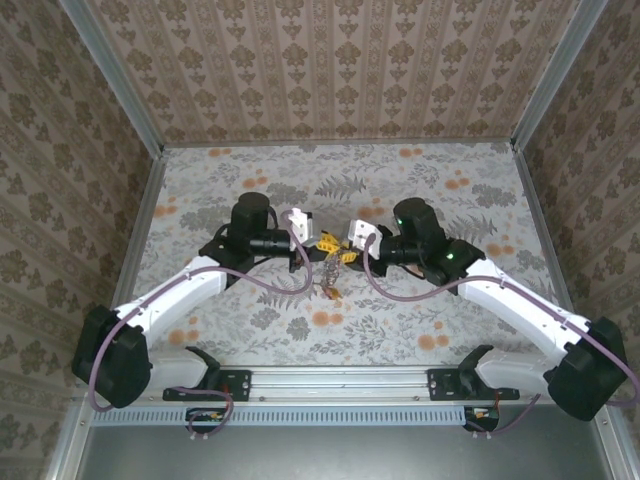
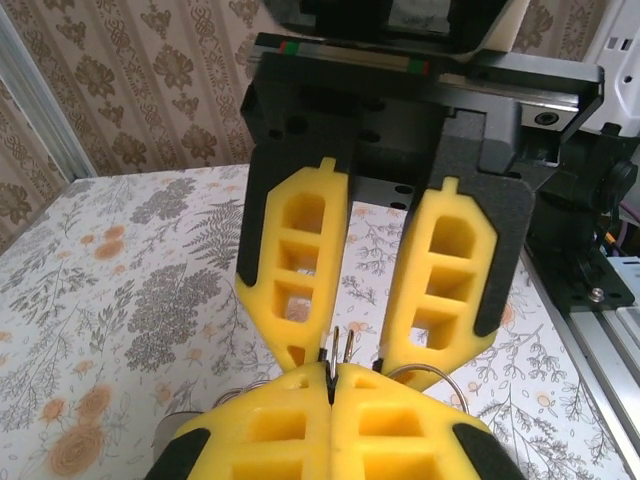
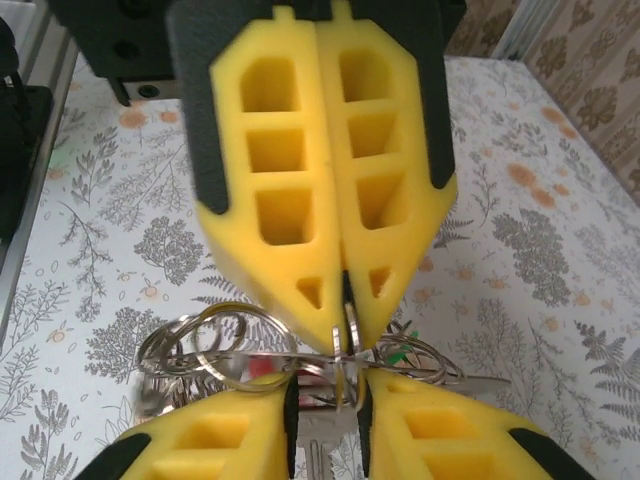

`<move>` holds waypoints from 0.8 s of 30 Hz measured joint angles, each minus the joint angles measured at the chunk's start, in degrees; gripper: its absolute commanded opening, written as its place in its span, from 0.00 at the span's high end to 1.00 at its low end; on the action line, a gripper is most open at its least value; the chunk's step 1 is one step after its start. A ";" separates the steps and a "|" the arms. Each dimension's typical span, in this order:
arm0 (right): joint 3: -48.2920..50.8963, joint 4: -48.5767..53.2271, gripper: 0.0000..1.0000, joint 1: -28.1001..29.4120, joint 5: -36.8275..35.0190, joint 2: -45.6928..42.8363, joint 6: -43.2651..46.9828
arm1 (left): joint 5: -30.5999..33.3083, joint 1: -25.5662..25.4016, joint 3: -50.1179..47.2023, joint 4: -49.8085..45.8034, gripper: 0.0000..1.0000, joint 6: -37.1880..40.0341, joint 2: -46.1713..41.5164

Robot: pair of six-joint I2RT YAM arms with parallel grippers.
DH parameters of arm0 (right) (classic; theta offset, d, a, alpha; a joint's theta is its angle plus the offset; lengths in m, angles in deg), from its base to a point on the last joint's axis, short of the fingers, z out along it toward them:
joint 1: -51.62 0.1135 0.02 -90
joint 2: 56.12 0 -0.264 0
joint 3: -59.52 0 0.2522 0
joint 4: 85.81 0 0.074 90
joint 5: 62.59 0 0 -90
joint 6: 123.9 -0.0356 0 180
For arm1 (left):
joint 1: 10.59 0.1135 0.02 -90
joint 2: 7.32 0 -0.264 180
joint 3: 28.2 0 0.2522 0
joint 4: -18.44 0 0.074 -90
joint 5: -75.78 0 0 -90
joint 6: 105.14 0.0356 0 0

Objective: Put the keys on the keyring

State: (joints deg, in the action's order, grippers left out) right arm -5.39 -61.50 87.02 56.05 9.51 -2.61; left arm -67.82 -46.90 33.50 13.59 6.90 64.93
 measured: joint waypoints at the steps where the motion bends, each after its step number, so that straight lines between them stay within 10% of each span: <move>1: 0.39 -0.13 0.74 0.00 0.02 -0.74 0.00 | -0.07 -0.04 0.00 0.37 1.00 -0.11 0.00; 20: 1.55 -0.83 1.00 -0.26 0.11 -2.67 0.33 | -1.46 -0.42 0.04 -0.70 1.00 0.96 0.00; 24: 1.05 1.33 1.00 0.24 -0.42 -2.40 1.36 | -1.22 -0.61 1.03 -5.07 0.83 3.32 0.02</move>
State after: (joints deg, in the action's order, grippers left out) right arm -4.35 -60.17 87.26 55.63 7.10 -1.25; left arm -69.05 -47.51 34.53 8.52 10.22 64.95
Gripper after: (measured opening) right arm 0.058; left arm 0.116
